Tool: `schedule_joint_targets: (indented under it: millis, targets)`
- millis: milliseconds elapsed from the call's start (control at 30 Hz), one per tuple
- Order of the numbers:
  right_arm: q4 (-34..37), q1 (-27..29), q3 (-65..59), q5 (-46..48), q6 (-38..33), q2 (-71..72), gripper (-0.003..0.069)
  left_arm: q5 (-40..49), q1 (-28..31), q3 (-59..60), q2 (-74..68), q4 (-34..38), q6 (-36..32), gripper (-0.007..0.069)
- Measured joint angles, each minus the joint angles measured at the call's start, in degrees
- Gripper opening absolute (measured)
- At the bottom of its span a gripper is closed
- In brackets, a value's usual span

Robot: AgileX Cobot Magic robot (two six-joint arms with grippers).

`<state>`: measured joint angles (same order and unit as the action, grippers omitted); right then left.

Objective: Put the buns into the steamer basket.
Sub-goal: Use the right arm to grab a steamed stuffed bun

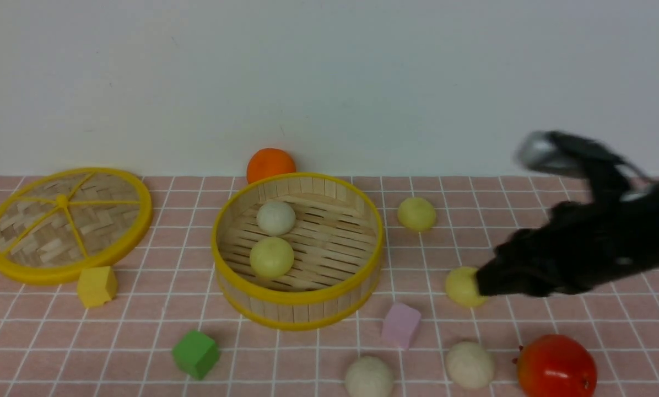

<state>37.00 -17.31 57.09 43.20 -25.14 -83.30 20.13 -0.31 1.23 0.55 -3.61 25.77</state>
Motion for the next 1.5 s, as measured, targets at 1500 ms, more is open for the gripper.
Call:
schedule_joint_targets:
  millis: [1500]
  targets:
    - [-25.4, -22.4, 13.6, -1.9, 44.3, -24.0, 0.0244, 0.0, 0.0, 0.0, 0.0, 0.0, 0.0, 0.0062]
